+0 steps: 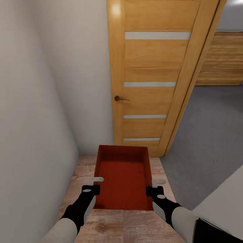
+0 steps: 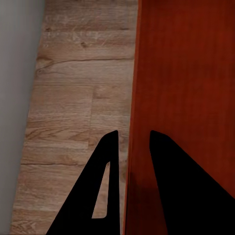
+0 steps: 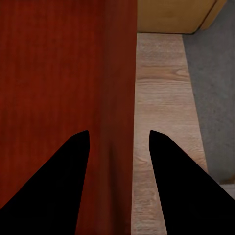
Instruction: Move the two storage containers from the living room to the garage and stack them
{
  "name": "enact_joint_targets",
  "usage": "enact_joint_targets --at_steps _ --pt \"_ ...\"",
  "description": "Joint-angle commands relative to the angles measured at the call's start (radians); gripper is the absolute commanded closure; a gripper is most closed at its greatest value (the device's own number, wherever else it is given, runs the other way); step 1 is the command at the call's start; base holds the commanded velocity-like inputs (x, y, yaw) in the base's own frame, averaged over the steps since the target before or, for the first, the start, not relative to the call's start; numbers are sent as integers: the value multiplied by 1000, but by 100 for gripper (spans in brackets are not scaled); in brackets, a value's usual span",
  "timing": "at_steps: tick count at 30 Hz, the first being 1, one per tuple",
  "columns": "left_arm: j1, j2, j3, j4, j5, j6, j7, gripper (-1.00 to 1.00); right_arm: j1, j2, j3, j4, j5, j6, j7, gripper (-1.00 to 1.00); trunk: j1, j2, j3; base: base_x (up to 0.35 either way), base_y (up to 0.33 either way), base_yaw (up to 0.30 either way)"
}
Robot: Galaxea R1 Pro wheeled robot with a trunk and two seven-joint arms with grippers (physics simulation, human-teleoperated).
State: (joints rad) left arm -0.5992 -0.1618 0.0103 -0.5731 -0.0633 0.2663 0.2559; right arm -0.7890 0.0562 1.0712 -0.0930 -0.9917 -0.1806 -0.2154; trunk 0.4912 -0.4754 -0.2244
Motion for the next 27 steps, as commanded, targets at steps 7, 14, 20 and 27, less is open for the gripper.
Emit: enact_joint_targets --at_steps 7,14,20,27 --pt "-1 1 3 -2 -18 10 6 100 -1 -6 -7 5 -8 -5 -4 100 1 -2 -2 322 0 0" --pt "-1 1 4 -4 -18 10 6 100 -1 -6 -7 4 -8 -5 -4 100 1 -2 -2 214 0 0" --pt "-1 1 4 -4 -18 10 6 100 -1 -6 -7 5 -8 -5 -4 100 1 -2 -2 22 0 0" --pt "-1 1 5 -4 -18 10 6 100 -1 -6 -7 4 -8 -5 -4 100 1 -2 -2 2 0 0"
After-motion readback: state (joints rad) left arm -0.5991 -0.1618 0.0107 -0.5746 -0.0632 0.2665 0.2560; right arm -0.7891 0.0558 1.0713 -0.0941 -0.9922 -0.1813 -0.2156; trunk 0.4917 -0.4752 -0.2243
